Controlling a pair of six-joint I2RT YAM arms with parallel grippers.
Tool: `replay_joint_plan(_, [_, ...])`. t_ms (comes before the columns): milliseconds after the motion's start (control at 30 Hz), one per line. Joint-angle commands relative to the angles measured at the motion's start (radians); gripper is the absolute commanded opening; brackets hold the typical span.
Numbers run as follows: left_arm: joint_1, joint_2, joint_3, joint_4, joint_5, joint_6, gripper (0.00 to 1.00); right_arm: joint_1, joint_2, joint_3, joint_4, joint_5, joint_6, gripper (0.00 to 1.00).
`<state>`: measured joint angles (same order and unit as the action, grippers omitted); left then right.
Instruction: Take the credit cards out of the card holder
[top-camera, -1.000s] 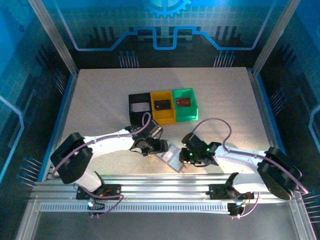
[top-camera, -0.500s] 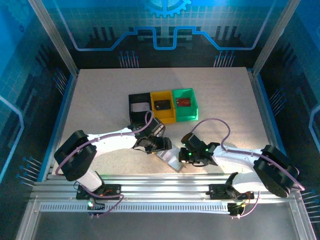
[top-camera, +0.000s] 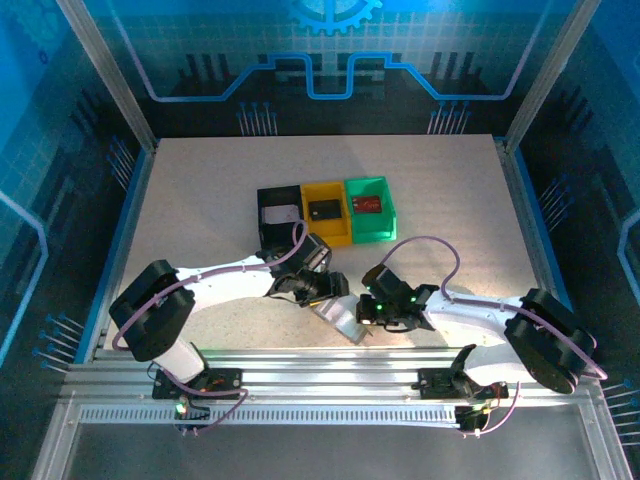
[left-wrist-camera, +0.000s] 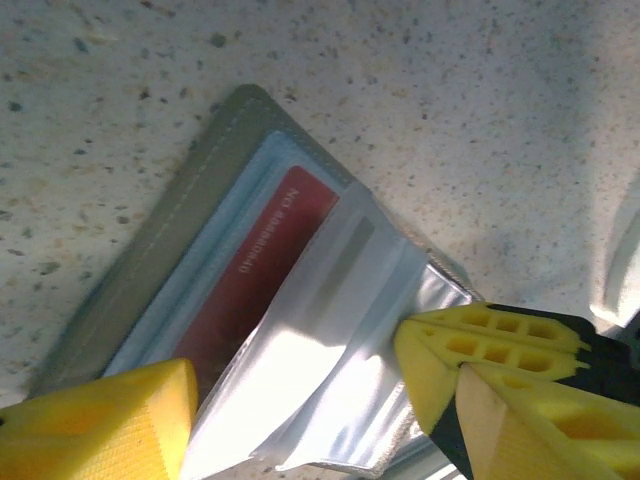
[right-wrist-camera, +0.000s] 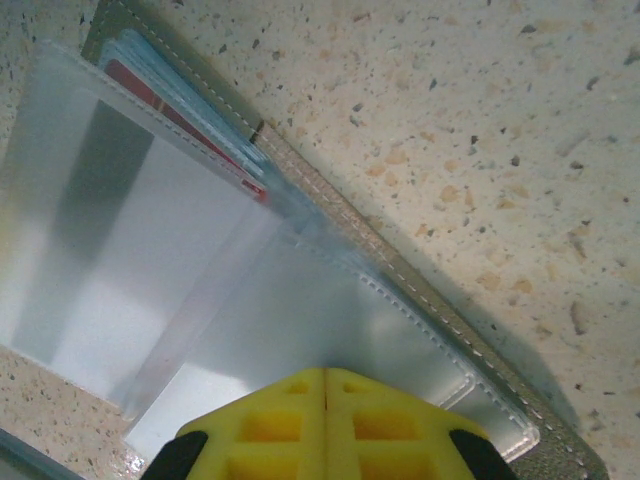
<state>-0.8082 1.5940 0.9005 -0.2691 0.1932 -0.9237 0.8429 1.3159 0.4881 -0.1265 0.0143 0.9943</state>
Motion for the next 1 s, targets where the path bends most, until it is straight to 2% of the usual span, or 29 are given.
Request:
replay_joint_plan(0, [0.000, -0.016, -0.015, 0.033, 0.050, -0.022, 0.70, -0.013, -0.014, -0.013, -0.037, 0.006, -0.011, 0.01])
replay_joint_plan(667, [-0.021, -0.048, -0.044, 0.168, 0.158, -0.107, 0.70, -0.018, -0.145, -0.052, -0.039, 0.027, -0.033, 0.02])
replay_joint_plan(967, [-0.059, 0.002, -0.067, 0.255, 0.181, -0.157, 0.70, -0.033, -0.326, -0.081, -0.163, 0.092, -0.001, 0.03])
